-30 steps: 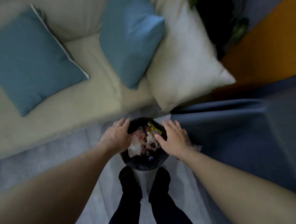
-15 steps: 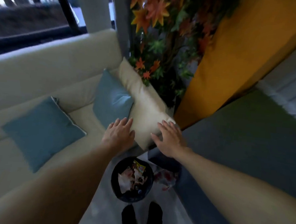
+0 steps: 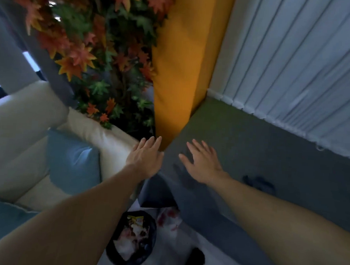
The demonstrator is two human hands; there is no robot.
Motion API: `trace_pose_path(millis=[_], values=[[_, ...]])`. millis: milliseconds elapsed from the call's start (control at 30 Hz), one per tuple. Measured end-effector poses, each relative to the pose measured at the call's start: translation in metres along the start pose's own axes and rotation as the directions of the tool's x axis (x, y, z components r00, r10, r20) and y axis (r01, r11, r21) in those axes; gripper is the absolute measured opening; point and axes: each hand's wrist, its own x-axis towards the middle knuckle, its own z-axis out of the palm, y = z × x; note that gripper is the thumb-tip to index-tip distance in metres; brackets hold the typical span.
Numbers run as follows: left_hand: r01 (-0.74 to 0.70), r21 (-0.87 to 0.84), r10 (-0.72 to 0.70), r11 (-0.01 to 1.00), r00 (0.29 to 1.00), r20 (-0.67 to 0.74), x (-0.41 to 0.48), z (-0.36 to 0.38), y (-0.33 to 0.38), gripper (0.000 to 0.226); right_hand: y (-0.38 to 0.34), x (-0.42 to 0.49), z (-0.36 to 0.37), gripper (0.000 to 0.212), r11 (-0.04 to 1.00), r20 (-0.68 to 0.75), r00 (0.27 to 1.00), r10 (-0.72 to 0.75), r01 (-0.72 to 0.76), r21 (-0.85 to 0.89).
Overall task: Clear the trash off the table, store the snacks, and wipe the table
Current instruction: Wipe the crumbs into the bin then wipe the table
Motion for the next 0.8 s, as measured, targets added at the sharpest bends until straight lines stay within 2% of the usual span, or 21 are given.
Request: trace_pose_path(millis=[233,433,567,667,733,800], values=[[-0.160,0.020,0.159,0.987,0.986,0.054,0.043,0.019,0.100,0.062,0.108,-0.031,-0.019,0.073,0.984,-0.060,0.982,0.179,-0.178,0.029],[-0.215,-0.021,0.216,0.976,0.966,0.141,0.069,0.055,0.174,0.061,0.198,-0.054,-0.017,0.073,0.964,0.043,0.964,0.261,-0.263,0.044],[-0.231,-0.026,0.232,0.973,0.959,0.162,0.086,0.085,0.205,0.063,0.237,-0.063,-0.010,0.071,0.973,0.089,0.973,0.215,-0.221,0.063],[-0.208,-0.041,0.212,0.977,0.959,0.188,0.097,0.102,0.217,0.064,0.259,-0.073,0.005,0.071,0.986,0.190,0.970,0.151,-0.161,0.041],[-0.190,-0.056,0.197,0.980,0.959,0.202,0.104,0.110,0.218,0.064,0.268,-0.077,0.018,0.060,0.994,0.231,0.968,0.101,-0.108,0.018],[-0.169,-0.058,0.178,0.984,0.963,0.202,0.110,0.113,0.214,0.064,0.273,-0.077,0.029,0.048,0.996,0.178,0.982,0.063,-0.074,0.052]])
